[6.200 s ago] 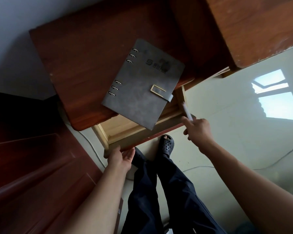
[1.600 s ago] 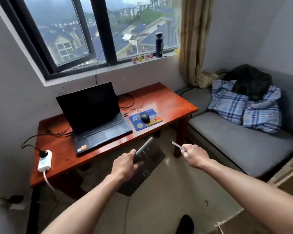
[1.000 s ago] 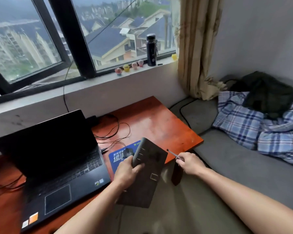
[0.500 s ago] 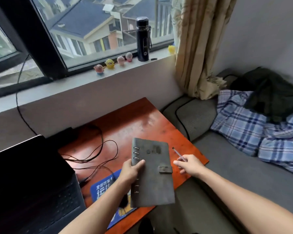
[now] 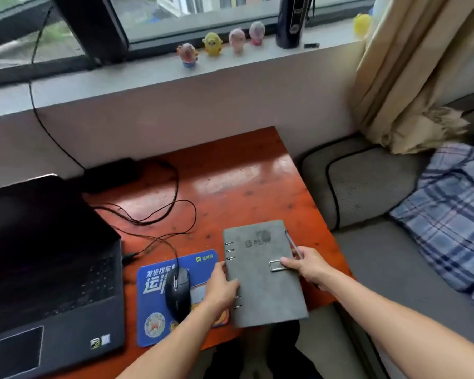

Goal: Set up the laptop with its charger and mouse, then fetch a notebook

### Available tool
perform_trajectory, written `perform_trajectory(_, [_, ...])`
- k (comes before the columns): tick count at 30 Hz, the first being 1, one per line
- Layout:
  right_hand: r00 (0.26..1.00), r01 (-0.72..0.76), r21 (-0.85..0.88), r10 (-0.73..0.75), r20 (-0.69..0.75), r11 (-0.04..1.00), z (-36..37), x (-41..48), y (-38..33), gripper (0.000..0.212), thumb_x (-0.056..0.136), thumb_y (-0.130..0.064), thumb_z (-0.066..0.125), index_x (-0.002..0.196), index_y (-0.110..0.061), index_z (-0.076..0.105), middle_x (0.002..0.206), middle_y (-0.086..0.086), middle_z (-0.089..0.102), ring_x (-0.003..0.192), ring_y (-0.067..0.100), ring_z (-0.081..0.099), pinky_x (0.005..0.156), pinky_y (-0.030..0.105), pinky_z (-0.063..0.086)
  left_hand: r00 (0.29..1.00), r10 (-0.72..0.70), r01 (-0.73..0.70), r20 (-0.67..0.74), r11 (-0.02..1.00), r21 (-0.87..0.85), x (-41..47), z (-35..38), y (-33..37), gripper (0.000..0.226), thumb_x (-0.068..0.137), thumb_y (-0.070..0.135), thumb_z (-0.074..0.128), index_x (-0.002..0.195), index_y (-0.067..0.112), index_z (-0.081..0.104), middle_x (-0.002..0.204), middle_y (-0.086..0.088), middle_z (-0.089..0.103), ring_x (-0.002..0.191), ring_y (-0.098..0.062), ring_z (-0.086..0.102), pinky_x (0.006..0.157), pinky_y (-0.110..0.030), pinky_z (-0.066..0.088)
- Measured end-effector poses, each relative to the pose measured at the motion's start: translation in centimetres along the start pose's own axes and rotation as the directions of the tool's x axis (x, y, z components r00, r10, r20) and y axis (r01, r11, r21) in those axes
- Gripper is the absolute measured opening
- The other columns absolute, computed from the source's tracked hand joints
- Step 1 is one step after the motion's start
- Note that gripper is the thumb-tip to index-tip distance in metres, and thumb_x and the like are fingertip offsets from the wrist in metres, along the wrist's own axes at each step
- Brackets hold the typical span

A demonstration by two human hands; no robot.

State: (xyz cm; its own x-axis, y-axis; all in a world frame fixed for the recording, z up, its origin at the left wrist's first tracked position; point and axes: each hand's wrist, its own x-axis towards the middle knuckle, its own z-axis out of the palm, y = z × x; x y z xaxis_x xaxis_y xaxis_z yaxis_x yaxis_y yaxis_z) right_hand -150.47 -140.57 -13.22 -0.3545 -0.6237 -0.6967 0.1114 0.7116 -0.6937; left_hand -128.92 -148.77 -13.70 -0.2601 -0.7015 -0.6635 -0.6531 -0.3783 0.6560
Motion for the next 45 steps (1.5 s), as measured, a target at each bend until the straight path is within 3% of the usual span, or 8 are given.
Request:
perform_trajectory(6, [0.999,0.041,-0.238,-0.037,0.019,0.97,-0.2,3.5,-1.4,0.023,0.081,-0.025,0.076,0.096,-0.01,0.068,0.094,0.008,0.072,0.085,0.023,0.069,0.075,0.036,0.055,0.983,0.105,-0.044,-0.149,0.931,0.363,-0.6,2.4,0.1,0.064,0.079,0.018,0.062,0.138,0.014,0.039,0.125,-0.009,0.045,0.12,-0.026,0.046,0.101,-0.034,0.038])
perform_trajectory(11, [0.989,0.056,-0.741,-0.139,-0.051,0.669,-0.3,3.8,-2.1,0.039,0.074,-0.055,0.07,0.065,-0.021,0.053,0.08,0.001,0.066,0.084,0.028,0.064,0.059,0.032,0.037,0.984,0.103,-0.014,-0.143,0.855,0.519,-1.3,4.0,-0.5,0.087,0.08,0.035,0.068,0.149,0.018,0.019,0.144,-0.007,0.025,0.134,-0.025,0.031,0.111,-0.036,0.031])
perform_trajectory(17, [0.967,0.086,-0.648,-0.221,-0.129,0.757,-3.4,3.3,-1.1,0.015,0.086,-0.027,0.061,0.095,-0.016,0.068,0.102,0.009,0.071,0.1,0.032,0.062,0.079,0.036,0.047,0.981,0.119,-0.01,-0.15,0.815,0.58,-1.5,4.8,-0.6,0.09,0.083,0.038,0.067,0.151,0.017,0.012,0.153,-0.009,0.015,0.14,-0.026,0.023,0.115,-0.035,0.024])
perform_trajectory(24, [0.985,0.027,-0.689,-0.138,-0.106,0.724,-3.6,2.9,0.1,0.022,0.079,-0.043,0.07,0.094,-0.029,0.063,0.102,-0.003,0.069,0.103,0.026,0.063,0.08,0.032,0.046,0.972,0.168,-0.009,-0.161,0.718,0.696,-1.6,4.6,-1.1,0.088,0.085,0.051,0.059,0.152,0.022,0.009,0.156,-0.007,0.015,0.142,-0.025,0.017,0.115,-0.037,0.024])
perform_trajectory(29, [0.985,0.07,-0.698,-0.161,-0.066,0.713,-3.1,2.6,1.0,0.033,0.077,-0.038,0.073,0.105,-0.027,0.06,0.102,-0.002,0.068,0.1,0.024,0.062,0.076,0.031,0.046,0.956,0.241,-0.033,-0.168,0.659,0.751,-1.8,4.8,-1.6,0.072,0.094,0.05,0.041,0.152,0.02,0.011,0.16,-0.008,0.007,0.147,-0.025,0.006,0.117,-0.038,0.015])
perform_trajectory(36, [0.981,0.077,-0.692,-0.177,-0.075,0.718,-3.1,2.9,1.8,0.018,0.075,-0.031,0.074,0.089,-0.026,0.063,0.097,0.001,0.071,0.098,0.025,0.063,0.08,0.032,0.049,0.906,0.404,-0.119,-0.129,0.533,0.838,-0.8,6.1,-1.6,0.063,0.098,0.05,0.024,0.153,0.02,0.01,0.161,-0.012,-0.002,0.148,-0.027,-0.004,0.119,-0.039,0.007])
perform_trajectory(40, [0.988,0.09,-0.713,-0.152,-0.024,0.695,-3.6,3.3,1.8,0.023,0.073,-0.037,0.075,0.091,-0.028,0.063,0.095,-0.002,0.071,0.093,0.021,0.066,0.081,0.033,0.053,0.911,0.392,-0.099,-0.128,0.508,0.855,-0.6,6.6,-1.4,0.063,0.098,0.049,0.024,0.151,0.016,0.019,0.16,-0.016,0.007,0.148,-0.032,0.003,0.119,-0.043,0.015])
perform_trajectory(45, [0.978,0.165,-0.779,-0.205,0.048,0.605,-5.3,3.4,-0.8,0.033,0.075,-0.047,0.074,0.103,-0.031,0.065,0.106,-0.004,0.069,0.1,0.02,0.063,0.082,0.033,0.051,0.896,0.423,-0.112,-0.136,0.512,0.852,-0.8,6.9,-1.3,0.062,0.091,0.044,0.029,0.135,0.007,0.051,0.145,-0.024,0.041,0.134,-0.04,0.04,0.101,-0.05,0.044])
